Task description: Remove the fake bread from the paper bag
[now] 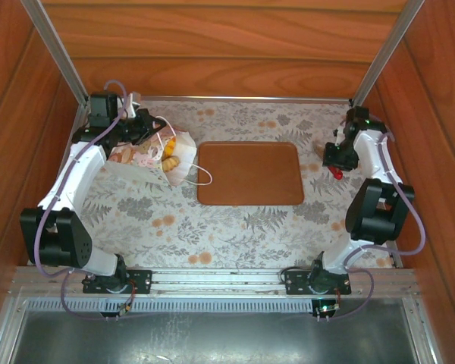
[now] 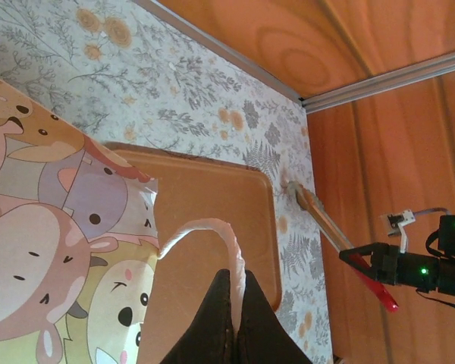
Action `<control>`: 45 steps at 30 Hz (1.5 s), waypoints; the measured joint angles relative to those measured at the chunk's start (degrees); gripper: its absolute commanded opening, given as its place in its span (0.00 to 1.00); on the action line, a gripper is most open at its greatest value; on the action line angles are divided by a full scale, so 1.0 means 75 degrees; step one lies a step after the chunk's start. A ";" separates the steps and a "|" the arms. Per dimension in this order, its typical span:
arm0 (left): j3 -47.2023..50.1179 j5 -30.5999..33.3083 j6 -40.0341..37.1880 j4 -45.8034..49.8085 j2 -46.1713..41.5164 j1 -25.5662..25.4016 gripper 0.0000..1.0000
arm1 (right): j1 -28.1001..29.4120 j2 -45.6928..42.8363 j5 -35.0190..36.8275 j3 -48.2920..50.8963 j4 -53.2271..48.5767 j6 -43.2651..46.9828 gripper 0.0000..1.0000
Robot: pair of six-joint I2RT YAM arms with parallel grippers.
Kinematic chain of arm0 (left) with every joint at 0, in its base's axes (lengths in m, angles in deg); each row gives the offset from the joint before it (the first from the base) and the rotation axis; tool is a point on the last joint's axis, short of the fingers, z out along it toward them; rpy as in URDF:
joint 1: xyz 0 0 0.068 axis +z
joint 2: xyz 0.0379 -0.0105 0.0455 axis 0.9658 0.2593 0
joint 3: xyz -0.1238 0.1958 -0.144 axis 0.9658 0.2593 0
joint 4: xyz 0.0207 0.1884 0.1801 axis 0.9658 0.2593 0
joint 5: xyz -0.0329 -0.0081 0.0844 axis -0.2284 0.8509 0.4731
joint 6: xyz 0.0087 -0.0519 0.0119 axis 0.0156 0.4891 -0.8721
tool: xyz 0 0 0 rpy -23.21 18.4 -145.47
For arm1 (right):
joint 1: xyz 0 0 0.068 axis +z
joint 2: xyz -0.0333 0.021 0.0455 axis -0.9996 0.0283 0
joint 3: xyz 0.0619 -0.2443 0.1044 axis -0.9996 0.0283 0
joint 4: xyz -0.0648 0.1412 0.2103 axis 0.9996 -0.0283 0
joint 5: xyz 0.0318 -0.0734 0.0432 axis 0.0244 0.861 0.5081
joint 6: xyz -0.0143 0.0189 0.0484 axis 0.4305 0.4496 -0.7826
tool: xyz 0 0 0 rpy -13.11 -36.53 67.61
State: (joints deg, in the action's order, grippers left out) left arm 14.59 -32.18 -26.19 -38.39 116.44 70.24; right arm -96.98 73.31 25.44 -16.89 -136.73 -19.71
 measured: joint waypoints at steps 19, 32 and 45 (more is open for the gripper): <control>0.0000 0.0195 0.0122 0.0006 -0.0149 -0.0009 0.00 | 0.1116 -0.2346 -0.3724 0.0629 0.0411 -0.1154 0.44; -0.0131 0.0341 0.0131 0.0055 -0.0213 -0.0009 0.00 | 0.5266 -0.1177 -0.4642 0.0749 0.1291 -0.1335 0.44; -0.0157 0.0361 0.0128 0.0140 -0.0213 -0.0009 0.00 | 0.6537 -0.0076 -0.1387 0.0012 0.1728 0.1679 0.45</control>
State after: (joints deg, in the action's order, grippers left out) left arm 13.41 -29.47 -25.23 -37.34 114.85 70.17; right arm -47.95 72.75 15.03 -16.80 -123.77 -7.12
